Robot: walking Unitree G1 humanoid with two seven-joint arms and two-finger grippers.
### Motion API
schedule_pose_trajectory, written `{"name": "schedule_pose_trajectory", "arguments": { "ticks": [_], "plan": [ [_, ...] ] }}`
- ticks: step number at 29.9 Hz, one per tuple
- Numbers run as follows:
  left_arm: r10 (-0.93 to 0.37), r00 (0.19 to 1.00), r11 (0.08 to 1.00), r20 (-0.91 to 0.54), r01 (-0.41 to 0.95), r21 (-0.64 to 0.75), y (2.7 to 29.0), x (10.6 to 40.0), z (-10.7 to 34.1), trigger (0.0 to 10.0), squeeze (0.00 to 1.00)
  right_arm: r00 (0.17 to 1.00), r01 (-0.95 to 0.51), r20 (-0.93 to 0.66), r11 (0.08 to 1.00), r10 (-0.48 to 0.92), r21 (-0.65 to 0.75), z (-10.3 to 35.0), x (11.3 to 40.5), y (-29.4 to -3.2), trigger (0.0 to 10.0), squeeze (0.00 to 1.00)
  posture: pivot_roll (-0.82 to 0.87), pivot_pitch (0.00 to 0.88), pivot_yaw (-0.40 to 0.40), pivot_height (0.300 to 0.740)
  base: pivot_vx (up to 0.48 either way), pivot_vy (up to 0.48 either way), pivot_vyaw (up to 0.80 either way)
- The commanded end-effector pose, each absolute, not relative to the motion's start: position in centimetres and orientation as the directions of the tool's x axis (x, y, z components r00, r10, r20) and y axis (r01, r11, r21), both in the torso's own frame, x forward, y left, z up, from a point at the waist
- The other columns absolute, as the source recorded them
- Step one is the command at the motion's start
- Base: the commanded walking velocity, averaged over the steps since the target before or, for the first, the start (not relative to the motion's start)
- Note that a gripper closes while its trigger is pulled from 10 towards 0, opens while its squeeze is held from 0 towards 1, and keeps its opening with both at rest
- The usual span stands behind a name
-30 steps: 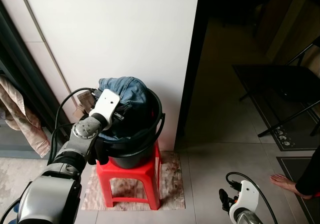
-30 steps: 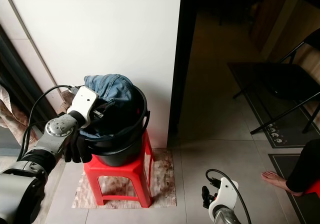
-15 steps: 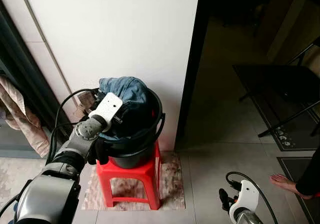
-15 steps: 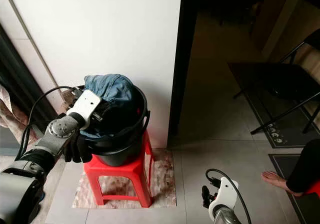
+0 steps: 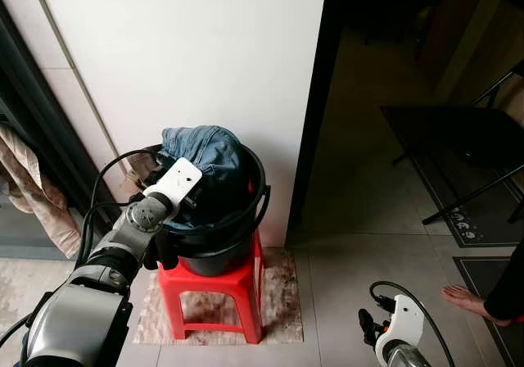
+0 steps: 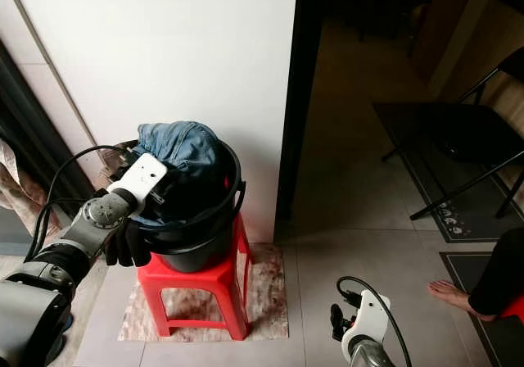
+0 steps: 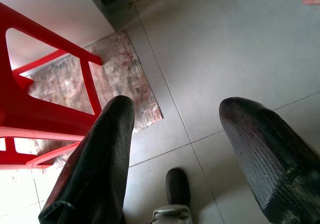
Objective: Clothes washing
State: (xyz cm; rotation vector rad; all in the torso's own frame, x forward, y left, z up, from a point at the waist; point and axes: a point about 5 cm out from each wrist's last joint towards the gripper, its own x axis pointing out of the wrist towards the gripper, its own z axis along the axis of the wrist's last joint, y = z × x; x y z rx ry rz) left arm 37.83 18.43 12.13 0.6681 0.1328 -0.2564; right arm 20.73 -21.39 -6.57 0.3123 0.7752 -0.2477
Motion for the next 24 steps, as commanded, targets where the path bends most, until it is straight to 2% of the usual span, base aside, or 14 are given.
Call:
{"name": "schedule_pose_trajectory", "arguments": {
  "ticks": [1,6,11,14,19,24],
  "plan": [
    [-0.169,0.967,0.751,-0.192,0.252,0.610,18.6,38.3,12.9,10.0,0.00,0.688,0.338,-0.718,0.922,-0.105,0.189,-6.5,20.8,-21.4,10.0,0.00,0.03,0.007,-0.004,0.732,0.000,0.000,0.00],
    [-0.207,0.954,0.744,-0.215,0.296,0.599,17.8,38.2,12.6,10.0,0.00,0.688,0.337,-0.718,0.922,-0.104,0.189,-6.6,20.8,-21.3,10.0,0.00,0.03,0.005,-0.003,0.732,0.000,0.000,0.00],
    [-0.303,0.907,0.704,-0.292,0.419,0.573,16.2,37.7,11.3,10.0,0.00,0.687,0.336,-0.719,0.922,-0.103,0.190,-6.6,20.7,-21.3,10.0,0.00,0.02,0.000,0.000,0.732,0.000,0.000,0.00],
    [-0.314,0.896,0.695,-0.313,0.441,0.568,15.9,37.6,11.1,10.0,0.00,0.687,0.336,-0.719,0.923,-0.103,0.189,-6.6,20.6,-21.3,10.0,0.00,0.02,0.000,0.000,0.732,0.000,0.000,0.00],
    [-0.308,0.900,0.695,-0.308,0.434,0.573,15.7,37.6,11.1,10.0,0.00,0.687,0.336,-0.719,0.923,-0.103,0.189,-6.7,20.6,-21.3,10.0,0.00,0.02,0.000,0.000,0.732,0.000,0.000,0.00],
    [-0.269,0.929,0.714,-0.254,0.369,0.595,15.7,38.0,11.8,10.0,0.00,0.689,0.335,-0.718,0.923,-0.102,0.190,-6.6,20.7,-21.3,10.0,0.00,0.03,0.000,-0.002,0.732,0.000,0.000,0.00]
  ]
}}
